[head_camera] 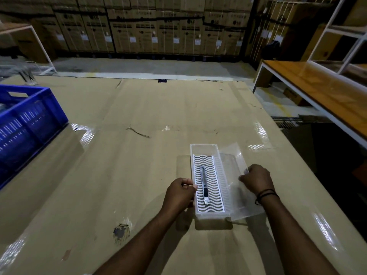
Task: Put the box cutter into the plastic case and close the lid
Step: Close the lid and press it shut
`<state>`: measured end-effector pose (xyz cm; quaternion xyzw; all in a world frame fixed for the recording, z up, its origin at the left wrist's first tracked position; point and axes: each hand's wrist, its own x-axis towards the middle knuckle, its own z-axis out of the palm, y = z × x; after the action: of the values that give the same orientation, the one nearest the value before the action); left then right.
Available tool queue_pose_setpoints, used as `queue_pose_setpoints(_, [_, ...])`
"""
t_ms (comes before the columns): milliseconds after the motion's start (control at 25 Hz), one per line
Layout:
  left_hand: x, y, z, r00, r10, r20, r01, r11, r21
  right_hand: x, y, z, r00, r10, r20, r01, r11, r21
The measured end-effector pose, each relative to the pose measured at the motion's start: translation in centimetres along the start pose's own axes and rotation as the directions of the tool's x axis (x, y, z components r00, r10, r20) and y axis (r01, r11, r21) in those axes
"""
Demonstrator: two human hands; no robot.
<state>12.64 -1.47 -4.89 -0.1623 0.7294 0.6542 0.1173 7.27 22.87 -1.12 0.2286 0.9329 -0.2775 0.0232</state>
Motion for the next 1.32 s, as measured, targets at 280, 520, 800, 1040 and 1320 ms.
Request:
queue_pose_setpoints(280, [-0.2, 0.2, 0.1, 1.0, -0.013, -0.018, 0.013, 1.0, 0.01, -3.0, -4.8, -1.8, 0.976, -0.177, -0.13, 0.2, 0.962, 0.187])
queue_pose_setpoints(520, [-0.7, 0.7, 0.2, 0.999, 0.013, -0.043, -0.012, 1.0, 0.01, -7.2, -8.9, 2.2, 0.889, -0.414, -0.195, 0.425, 0.905, 0.012])
queue_pose_setpoints(800, [-1.1, 0.6, 0.1, 0.997, 0.042, -0.057, -0.042, 0.999, 0.003, -8.2, -9.2, 6.3, 0.89, -0.456, -0.006, 0.455, 0.889, -0.044])
queue_pose_setpoints(1040, [-1.1, 0.4, 0.0, 0.997, 0.051, -0.063, -0.051, 0.999, 0.003, -6.4, -6.1, 4.7, 0.889, -0.415, -0.192, 0.416, 0.909, -0.035])
queue_pose_setpoints(1320, [-1.6, 0.3, 0.0, 0.992, 0.109, -0.063, -0.108, 0.994, 0.025, -6.1, -3.3, 4.5, 0.984, -0.175, 0.029, 0.164, 0.963, 0.216])
